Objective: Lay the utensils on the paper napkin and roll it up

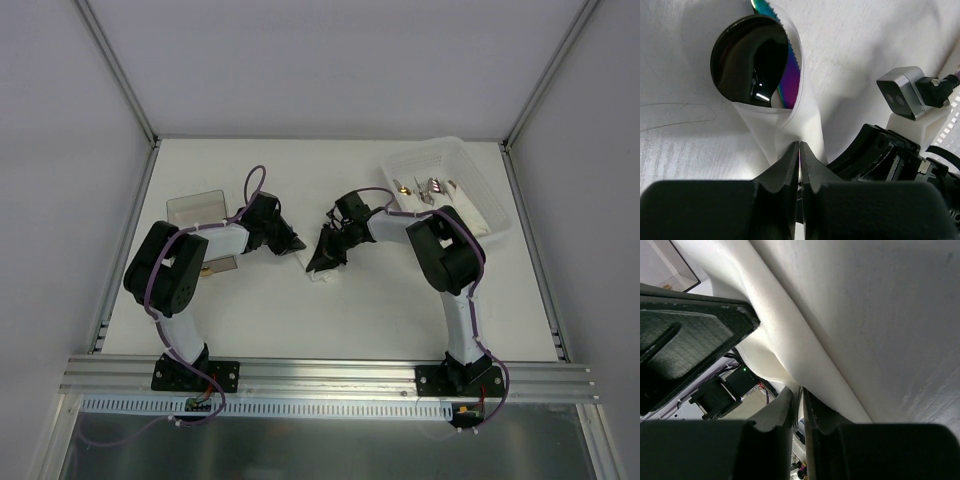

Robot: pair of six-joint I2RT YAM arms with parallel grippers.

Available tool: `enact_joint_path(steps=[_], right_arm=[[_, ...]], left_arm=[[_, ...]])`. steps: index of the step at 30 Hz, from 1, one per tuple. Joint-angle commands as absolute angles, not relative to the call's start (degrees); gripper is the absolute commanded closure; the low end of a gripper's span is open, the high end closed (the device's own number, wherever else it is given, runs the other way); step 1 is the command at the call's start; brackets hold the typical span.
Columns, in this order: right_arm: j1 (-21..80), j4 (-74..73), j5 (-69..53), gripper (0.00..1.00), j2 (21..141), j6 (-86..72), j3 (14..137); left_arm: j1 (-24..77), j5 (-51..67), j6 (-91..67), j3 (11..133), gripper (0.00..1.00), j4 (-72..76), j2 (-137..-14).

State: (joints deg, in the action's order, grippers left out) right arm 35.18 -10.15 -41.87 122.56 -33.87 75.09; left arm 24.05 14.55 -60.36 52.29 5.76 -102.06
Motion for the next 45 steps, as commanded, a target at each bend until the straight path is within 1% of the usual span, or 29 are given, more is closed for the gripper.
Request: enact_joint_path(steps=[1,5,7,11,13,17,21,22,24,25,27,28,31,38,45], right_arm=[[35.07,-12.92,-38.50,0.84,123.23,-33.23,73.48],[35.24,-13.01,-39.02,0.76,121.91,-32.96,73.56],[35.33,-13.09,-39.64,0.69,121.03,-32.35,73.65],[34.98,-15.63,-42.18,0.59,116.12,-29.10,75.23],[33.41,-16.87,-44.99,0.57,114.18,-27.60,75.24],[30.07,-16.96,-50.26,0.57,109.08,-25.50,74.18],[27.07,-17.23,-53.35,0.62,107.23,-21.19,75.67],[26.64,-17.14,-54.22,0.67,107.84,-20.05,76.54],[25.93,-17.75,-54.23,0.73,108.89,-16.37,77.51],[26.01,-18.62,-53.88,0.79,109.94,-14.78,78.56],[26.19,-20.12,-52.39,0.86,110.91,-9.96,79.80],[26.37,-20.13,-51.34,0.91,111.53,-8.71,80.07],[26.46,-20.65,-49.49,0.96,113.11,-5.90,80.07],[28.82,-18.38,-48.60,0.98,114.17,-4.04,76.47],[31.46,-14.24,-47.64,0.99,115.92,-7.46,71.55]], left_arm=[[24.35,13.45,-59.06,52.74,0.97,2.21,-101.25],[24.35,12.92,-58.54,52.29,0.98,0.97,-102.04],[24.26,12.83,-58.45,52.12,0.99,0.97,-102.48],[24.00,12.92,-57.92,52.29,1.00,0.88,-104.06],[23.56,13.70,-58.18,52.12,1.00,0.88,-104.50],[22.94,14.15,-57.22,52.21,1.00,0.88,-105.29],[22.94,15.20,-56.16,53.17,1.00,0.88,-106.26],[22.94,15.38,-55.99,53.52,1.00,0.97,-106.43],[22.94,15.64,-55.37,53.87,1.00,0.88,-106.79],[22.94,15.82,-55.02,54.22,1.00,0.97,-106.96],[22.94,16.17,-54.41,54.40,1.00,0.88,-107.14],[22.94,16.26,-54.23,54.58,1.00,0.97,-107.14],[22.94,16.35,-53.70,54.75,1.00,0.88,-107.14],[22.94,16.52,-53.88,55.11,1.00,0.88,-107.66],[22.85,16.61,-54.05,55.20,1.00,0.88,-107.31]])
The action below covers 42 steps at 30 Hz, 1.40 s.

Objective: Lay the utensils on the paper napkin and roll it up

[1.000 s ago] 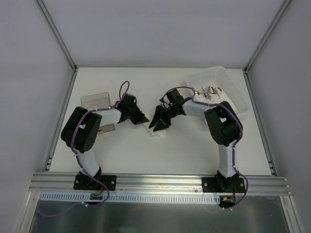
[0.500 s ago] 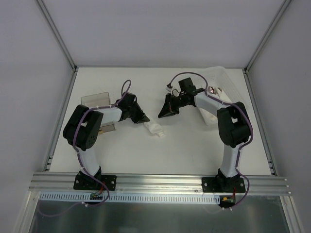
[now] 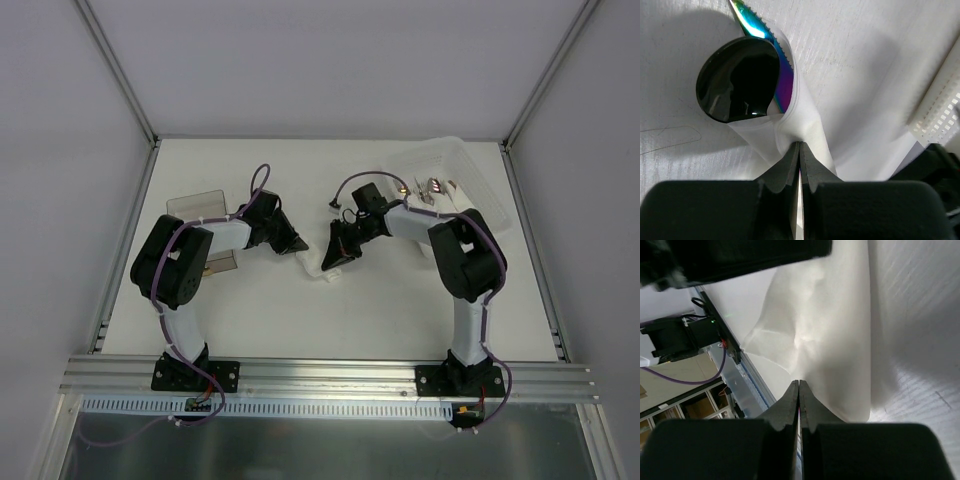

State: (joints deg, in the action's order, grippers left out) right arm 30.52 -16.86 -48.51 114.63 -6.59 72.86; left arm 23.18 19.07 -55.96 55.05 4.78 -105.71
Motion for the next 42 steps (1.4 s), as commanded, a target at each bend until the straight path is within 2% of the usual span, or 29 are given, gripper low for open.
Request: enact_joint_path(steps=[1,8,17,24,33,40,42], right_arm=[[31.64,-14.24,-46.59,0.99,116.97,-8.08,70.93],[31.73,-12.83,-44.83,1.00,119.88,-12.65,68.91],[31.46,-9.86,-44.03,1.00,121.64,-17.92,65.92],[30.15,-7.91,-43.94,1.00,122.25,-21.18,64.25],[28.83,-7.65,-43.77,1.00,121.99,-22.85,62.58],[28.83,-6.68,-43.60,1.00,121.38,-24.35,61.70],[28.83,-6.68,-43.59,1.00,121.38,-24.52,61.61]], left_arm=[[22.85,16.70,-53.97,55.20,1.00,1.05,-107.23],[22.85,18.28,-53.17,54.14,0.96,4.30,-103.81],[22.85,22.67,-52.20,50.98,0.79,8.79,-93.52],[23.12,24.61,-55.98,46.15,0.81,14.41,-96.58],[23.12,21.10,-58.80,40.70,0.87,14.42,-98.70],[23.12,18.90,-57.74,40.43,0.86,10.11,-96.77],[23.12,18.20,-57.22,40.69,0.81,10.20,-94.67]])
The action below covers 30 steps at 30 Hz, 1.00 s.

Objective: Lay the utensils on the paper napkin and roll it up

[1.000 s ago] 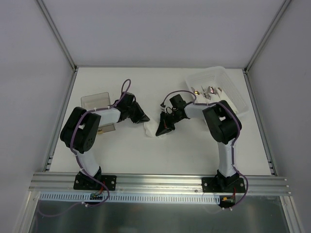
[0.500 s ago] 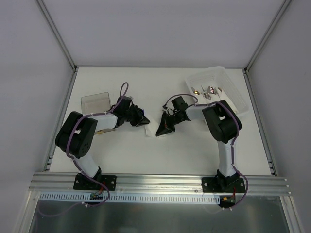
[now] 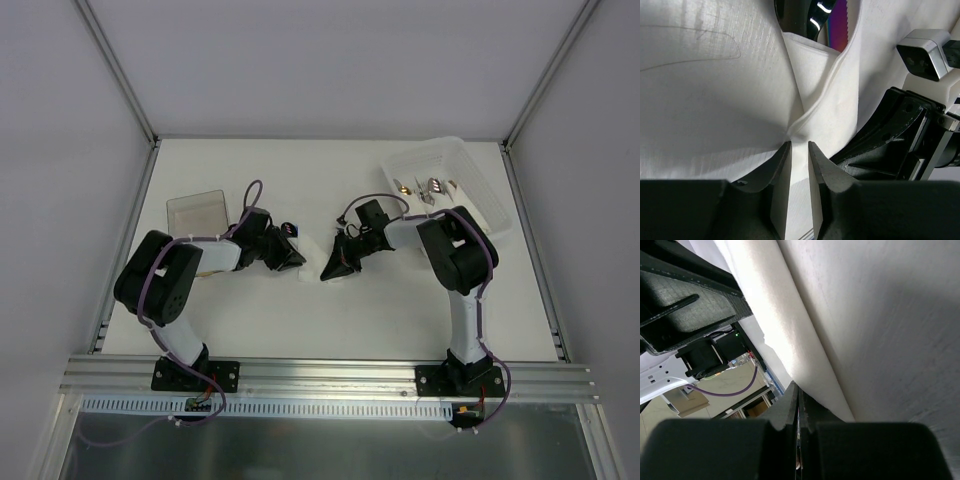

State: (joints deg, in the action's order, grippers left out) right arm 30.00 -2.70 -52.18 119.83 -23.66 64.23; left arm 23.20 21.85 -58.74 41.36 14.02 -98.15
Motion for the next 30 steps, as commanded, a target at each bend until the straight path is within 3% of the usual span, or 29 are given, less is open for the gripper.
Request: enact_joint_path(steps=[1,10,30], right_arm=[[28.83,-6.77,-43.59,1.00,121.38,-24.52,61.61],[28.92,-6.68,-43.51,1.00,121.90,-25.14,61.44],[28.92,-6.77,-44.30,1.00,122.43,-25.40,61.70]], left_arm=[[23.12,17.93,-56.78,41.13,0.79,10.20,-93.88],[23.29,11.43,-55.20,48.42,0.54,2.90,-90.08],[26.63,7.82,-57.31,54.49,0.60,-2.64,-100.28]])
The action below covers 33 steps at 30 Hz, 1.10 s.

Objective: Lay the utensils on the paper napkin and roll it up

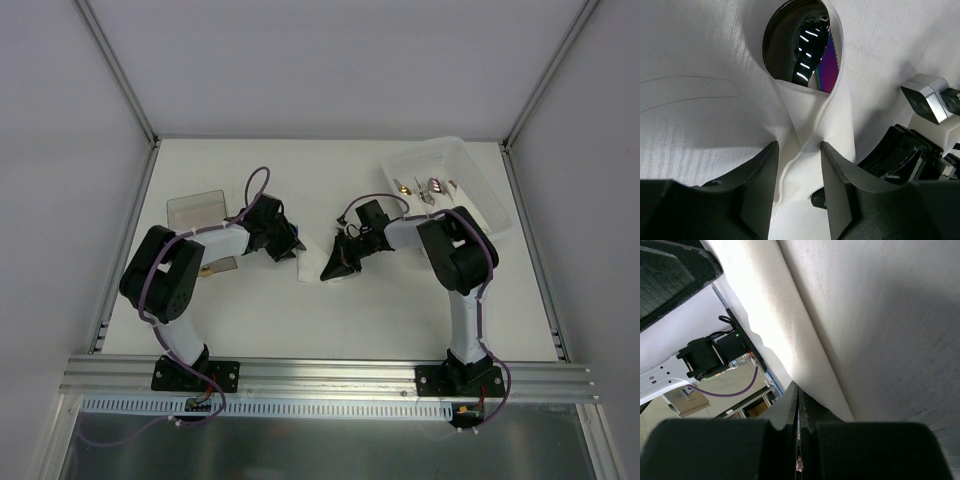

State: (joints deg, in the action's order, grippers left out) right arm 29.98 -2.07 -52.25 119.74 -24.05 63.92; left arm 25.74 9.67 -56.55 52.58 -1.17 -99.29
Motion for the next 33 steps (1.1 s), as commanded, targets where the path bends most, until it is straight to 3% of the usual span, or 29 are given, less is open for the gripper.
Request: enact_joint_path(steps=[1,11,21,23,33], right_arm=[[28.83,-6.77,-44.30,1.00,122.61,-25.49,61.70],[28.83,-6.77,-44.56,1.00,122.87,-25.58,61.88],[28.74,-6.85,-45.18,1.00,122.78,-25.58,61.96],[28.74,-6.77,-45.44,1.00,122.78,-25.49,61.96],[28.92,-5.98,-46.76,0.95,115.33,-20.49,63.11]], left_arm=[[26.80,7.91,-57.30,54.75,0.61,-2.46,-100.63],[26.98,7.82,-59.32,55.20,0.68,-1.06,-103.71],[26.89,7.38,-61.26,53.70,0.89,-0.18,-105.29],[26.81,7.56,-61.17,53.44,0.99,-0.26,-105.55],[26.89,8.44,-53.88,53.88,1.00,4.39,-103.28]])
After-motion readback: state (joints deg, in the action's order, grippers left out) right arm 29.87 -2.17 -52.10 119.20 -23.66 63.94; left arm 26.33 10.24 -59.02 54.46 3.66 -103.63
